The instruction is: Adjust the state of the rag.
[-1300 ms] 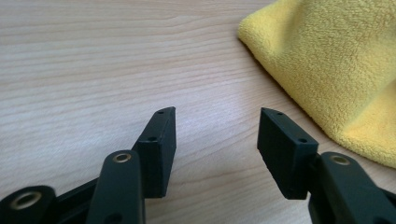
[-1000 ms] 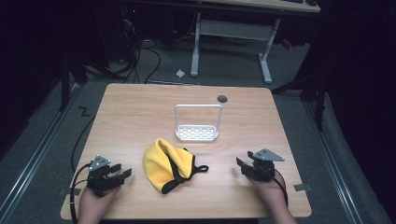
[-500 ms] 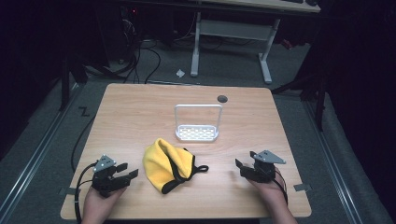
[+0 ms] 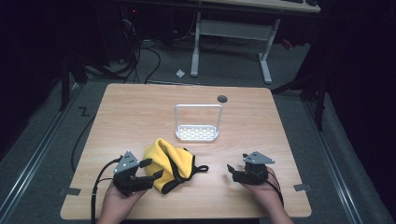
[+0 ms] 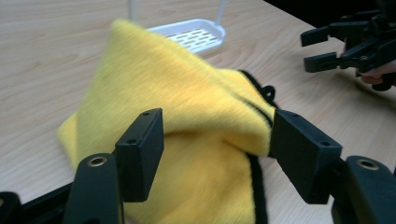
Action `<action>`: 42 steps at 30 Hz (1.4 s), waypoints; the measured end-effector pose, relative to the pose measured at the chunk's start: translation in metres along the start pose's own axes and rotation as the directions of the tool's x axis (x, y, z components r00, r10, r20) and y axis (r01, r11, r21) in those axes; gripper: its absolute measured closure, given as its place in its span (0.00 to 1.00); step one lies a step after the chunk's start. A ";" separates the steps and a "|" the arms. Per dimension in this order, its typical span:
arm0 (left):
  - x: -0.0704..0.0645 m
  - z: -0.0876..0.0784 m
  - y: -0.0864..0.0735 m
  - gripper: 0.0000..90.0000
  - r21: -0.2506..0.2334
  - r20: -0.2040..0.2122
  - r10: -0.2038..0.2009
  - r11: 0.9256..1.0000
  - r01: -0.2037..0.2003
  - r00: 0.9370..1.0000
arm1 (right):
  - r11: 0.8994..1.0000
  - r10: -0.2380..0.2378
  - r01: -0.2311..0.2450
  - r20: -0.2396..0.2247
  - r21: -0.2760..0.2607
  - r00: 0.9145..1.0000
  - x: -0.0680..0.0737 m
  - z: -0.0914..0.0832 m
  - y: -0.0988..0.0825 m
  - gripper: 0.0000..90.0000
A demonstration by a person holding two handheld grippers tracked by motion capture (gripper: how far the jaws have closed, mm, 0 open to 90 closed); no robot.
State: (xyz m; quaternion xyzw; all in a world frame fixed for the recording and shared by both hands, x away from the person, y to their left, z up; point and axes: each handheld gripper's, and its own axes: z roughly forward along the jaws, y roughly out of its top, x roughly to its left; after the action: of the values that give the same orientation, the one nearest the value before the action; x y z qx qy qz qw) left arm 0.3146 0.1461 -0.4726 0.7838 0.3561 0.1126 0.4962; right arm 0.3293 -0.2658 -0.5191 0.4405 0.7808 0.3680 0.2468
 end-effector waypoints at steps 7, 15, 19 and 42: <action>-0.022 0.019 0.025 0.36 -0.024 0.020 0.027 0.999 -0.026 0.999 | 1.000 0.001 -0.001 -0.023 0.003 1.000 0.003 0.001 0.000 0.27; -0.019 0.057 0.013 0.58 0.199 -0.092 0.104 0.976 -0.084 0.990 | 1.000 -0.010 0.010 -0.053 -0.008 0.999 0.005 0.000 0.001 0.36; -0.008 0.067 -0.011 0.69 0.299 -0.105 0.075 0.953 -0.041 0.992 | 1.000 -0.009 0.009 -0.075 -0.008 0.997 0.008 0.001 0.002 0.41; -0.043 0.087 -0.018 0.95 0.229 0.025 0.023 0.973 -0.028 0.999 | 0.989 -0.116 0.136 -0.260 0.060 0.958 0.063 0.023 0.008 0.81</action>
State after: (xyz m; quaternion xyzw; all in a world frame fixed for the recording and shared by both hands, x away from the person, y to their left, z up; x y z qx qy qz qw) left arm 0.3216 0.0609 -0.5228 0.8417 0.3509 0.0683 0.4047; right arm 0.3184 -0.2001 -0.5305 0.3478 0.8463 0.3748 0.1496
